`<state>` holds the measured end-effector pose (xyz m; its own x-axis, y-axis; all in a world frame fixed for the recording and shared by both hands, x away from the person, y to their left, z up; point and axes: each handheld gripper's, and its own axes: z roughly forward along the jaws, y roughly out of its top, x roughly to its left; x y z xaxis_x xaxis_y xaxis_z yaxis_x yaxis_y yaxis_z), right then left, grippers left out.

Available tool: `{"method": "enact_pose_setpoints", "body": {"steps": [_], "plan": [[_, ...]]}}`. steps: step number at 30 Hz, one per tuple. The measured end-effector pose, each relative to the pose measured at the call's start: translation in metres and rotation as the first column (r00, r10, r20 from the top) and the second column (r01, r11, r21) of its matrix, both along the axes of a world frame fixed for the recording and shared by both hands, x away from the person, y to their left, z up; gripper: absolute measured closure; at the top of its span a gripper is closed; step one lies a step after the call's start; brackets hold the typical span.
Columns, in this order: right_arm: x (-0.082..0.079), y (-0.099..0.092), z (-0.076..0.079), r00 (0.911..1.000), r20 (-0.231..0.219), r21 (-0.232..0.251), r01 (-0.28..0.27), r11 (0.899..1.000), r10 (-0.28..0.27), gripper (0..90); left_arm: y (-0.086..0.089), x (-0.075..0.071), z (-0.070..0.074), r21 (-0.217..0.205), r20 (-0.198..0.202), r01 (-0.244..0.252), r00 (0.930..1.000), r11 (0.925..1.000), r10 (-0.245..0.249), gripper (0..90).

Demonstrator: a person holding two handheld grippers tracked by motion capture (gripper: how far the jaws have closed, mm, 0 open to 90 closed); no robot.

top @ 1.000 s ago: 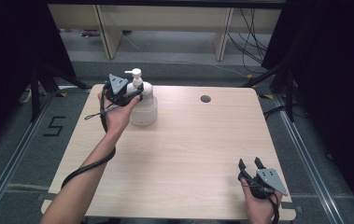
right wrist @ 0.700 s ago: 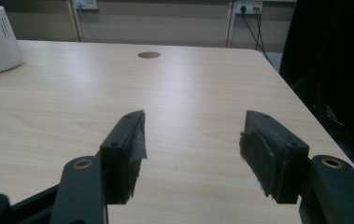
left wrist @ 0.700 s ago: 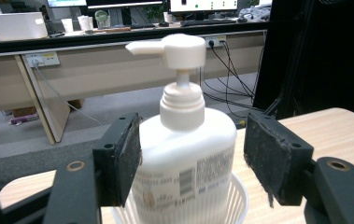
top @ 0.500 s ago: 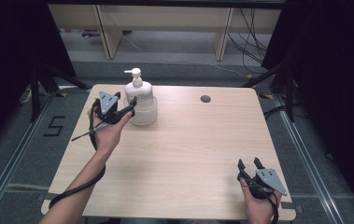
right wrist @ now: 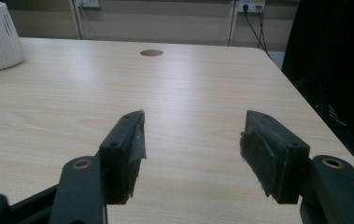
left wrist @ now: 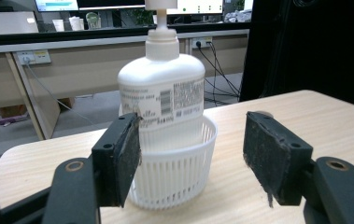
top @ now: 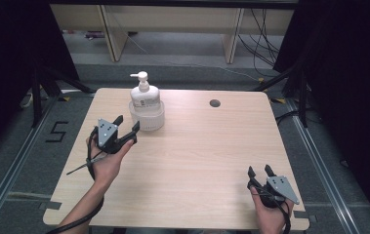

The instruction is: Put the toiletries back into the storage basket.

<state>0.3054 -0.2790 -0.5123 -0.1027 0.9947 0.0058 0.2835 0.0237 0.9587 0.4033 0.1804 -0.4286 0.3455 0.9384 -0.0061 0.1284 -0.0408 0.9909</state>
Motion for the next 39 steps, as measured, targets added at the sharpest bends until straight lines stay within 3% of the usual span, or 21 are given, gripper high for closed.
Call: {"method": "enact_pose_setpoints", "body": {"steps": [1, 4, 10, 12, 13, 15, 17, 22, 26, 28, 29, 30, 35, 39], "plan": [[0.0, 0.0, 0.0, 0.9999, 0.004, 0.014, -0.01, 1.0, 0.01, 39.8, 0.001, -0.004, -0.004, 0.005, 0.0, 0.001, 1.0, 1.0, -0.001, 35.9], [0.0, -0.002, 0.0, 0.9998, 0.019, -0.005, 0.008, 1.0, -0.008, 39.8, 0.006, -0.015, -0.015, 0.01, -0.006, 0.006, 1.0, 0.9999, -0.006, 35.8], [0.001, 0.0, 0.0, 0.9999, 0.012, 0.014, -0.004, 1.0, 0.004, 39.7, 0.017, -0.034, -0.04, 0.025, -0.014, 0.005, 0.9999, 0.9997, -0.004, 35.8], [0.001, -0.001, -0.001, 0.9998, 0.019, -0.006, -0.002, 1.0, 0.003, 39.7, 0.022, -0.043, -0.054, 0.037, -0.026, -0.006, 0.9996, 0.9993, 0.007, 36.1], [0.001, 0.0, -0.001, 1.0, 0.009, 0.016, 0.005, 1.0, -0.005, 39.7, 0.023, -0.046, -0.058, 0.04, -0.024, -0.009, 0.9997, 0.9992, 0.01, 36.1], [0.001, 0.0, -0.001, 0.9999, 0.011, 0.01, -0.012, 1.0, 0.012, 39.7, 0.025, -0.052, -0.068, 0.037, -0.015, -0.024, 0.9996, 0.999, 0.024, 36.3], [0.002, 0.001, -0.002, 0.9999, 0.015, 0.009, -0.007, 1.0, 0.007, 39.7, 0.028, -0.058, -0.077, 0.028, -0.036, -0.033, 0.9988, 0.9991, 0.034, 36.3], [0.002, 0.001, -0.002, 0.9998, 0.017, -0.012, -0.009, 1.0, 0.009, 39.7, 0.032, -0.063, -0.085, 0.009, -0.04, -0.06, 0.9974, 0.9982, 0.06, 36.3], [0.0, 0.002, -0.001, 0.9999, -0.001, 0.003, -0.011, 1.0, 0.011, 39.6, 0.032, -0.063, -0.091, 0.008, -0.051, -0.079, 0.9955, 0.9968, 0.079, 36.5], [0.001, 0.002, -0.002, 0.9998, 0.009, -0.009, -0.02, 1.0, 0.02, 39.5, 0.033, -0.062, -0.093, 0.011, -0.064, -0.087, 0.9941, 0.9961, 0.088, 36.5], [0.0, 0.003, -0.001, 0.9999, -0.005, 0.009, -0.015, 1.0, 0.015, 39.5, 0.035, -0.061, -0.094, 0.025, -0.059, -0.083, 0.9946, 0.9962, 0.085, 36.5], [0.001, 0.004, -0.003, 0.9997, 0.018, 0.017, -0.018, 1.0, 0.017, 39.5, 0.035, -0.06, -0.095, 0.025, -0.067, -0.086, 0.994, 0.996, 0.087, 36.5], [0.0, 0.004, -0.002, 0.9997, 0.013, 0.02, -0.022, 1.0, 0.022, 39.3, 0.036, -0.06, -0.095, 0.03, -0.054, -0.088, 0.9945, 0.9956, 0.09, 36.8], [0.001, 0.003, -0.002, 0.9997, 0.012, 0.0, -0.02, 1.0, 0.02, 39.1, 0.034, -0.06, -0.095, 0.046, -0.05, -0.084, 0.995, 0.9954, 0.086, 36.8]]}}
